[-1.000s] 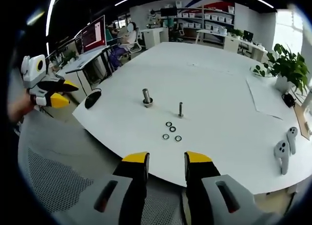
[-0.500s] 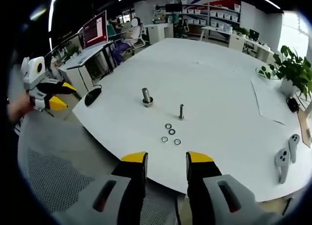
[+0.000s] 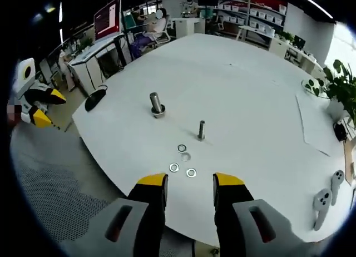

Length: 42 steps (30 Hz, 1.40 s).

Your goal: Place the washer onto the threaded stud by aligning its center hole with the stud, sliding it down to the base, and recovering from edge contact or off-axis alignment until the washer reaches the visible bottom stop.

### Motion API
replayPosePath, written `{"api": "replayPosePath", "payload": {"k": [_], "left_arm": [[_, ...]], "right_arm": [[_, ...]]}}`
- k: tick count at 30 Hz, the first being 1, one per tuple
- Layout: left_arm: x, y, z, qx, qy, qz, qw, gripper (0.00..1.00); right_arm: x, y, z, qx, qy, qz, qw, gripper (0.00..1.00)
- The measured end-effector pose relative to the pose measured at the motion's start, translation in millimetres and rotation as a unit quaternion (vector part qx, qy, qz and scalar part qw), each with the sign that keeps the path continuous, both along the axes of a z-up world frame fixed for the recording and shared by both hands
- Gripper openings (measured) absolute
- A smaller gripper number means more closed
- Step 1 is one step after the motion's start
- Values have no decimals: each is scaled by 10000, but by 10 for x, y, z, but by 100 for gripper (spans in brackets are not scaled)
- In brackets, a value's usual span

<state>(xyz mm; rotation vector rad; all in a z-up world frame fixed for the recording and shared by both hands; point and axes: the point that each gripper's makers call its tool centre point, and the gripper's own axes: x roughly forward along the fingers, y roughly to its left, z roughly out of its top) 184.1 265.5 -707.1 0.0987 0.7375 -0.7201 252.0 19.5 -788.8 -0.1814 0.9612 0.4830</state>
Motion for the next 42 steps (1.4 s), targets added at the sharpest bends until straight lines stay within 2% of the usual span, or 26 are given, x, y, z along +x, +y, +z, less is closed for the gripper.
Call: {"api": "replayPosePath", "payload": {"k": [3,6,10,18,22,25,28,30,38,42], "left_arm": [[-14,6,-35,48,74,-6,10000,38],[-6,13,-17,82,-1,-1,10000,37],[-14,22,-31,95,53,5,9999,37],[2,32,-24,69,27,49,10000,37],[16,54,-16,44,22,114,9999,37],[26,66,-14,33,13,151,9999,37],[29,69,-15,38,18,170,9998,37],[30,74,-16,53,10,173,9998,37],[38,87,-16,71,-2,203,9998,36],[36,87,-17,71,-3,201,9998,36]], "right_arm": [[19,20,-138,49,66,-27,10000,34],[-27,-2,-344,-248,385,249,9986,33],[13,14,-474,-415,506,444,9969,30],[196,76,-587,-543,551,573,9954,29],[301,188,-616,-563,579,680,9944,27],[398,309,-604,-530,454,770,9946,23],[383,345,-665,-699,603,954,9911,23],[387,362,-700,-794,586,1079,9892,23],[391,347,-777,-770,734,1021,9891,22],[393,352,-788,-862,731,1158,9868,21]]}}
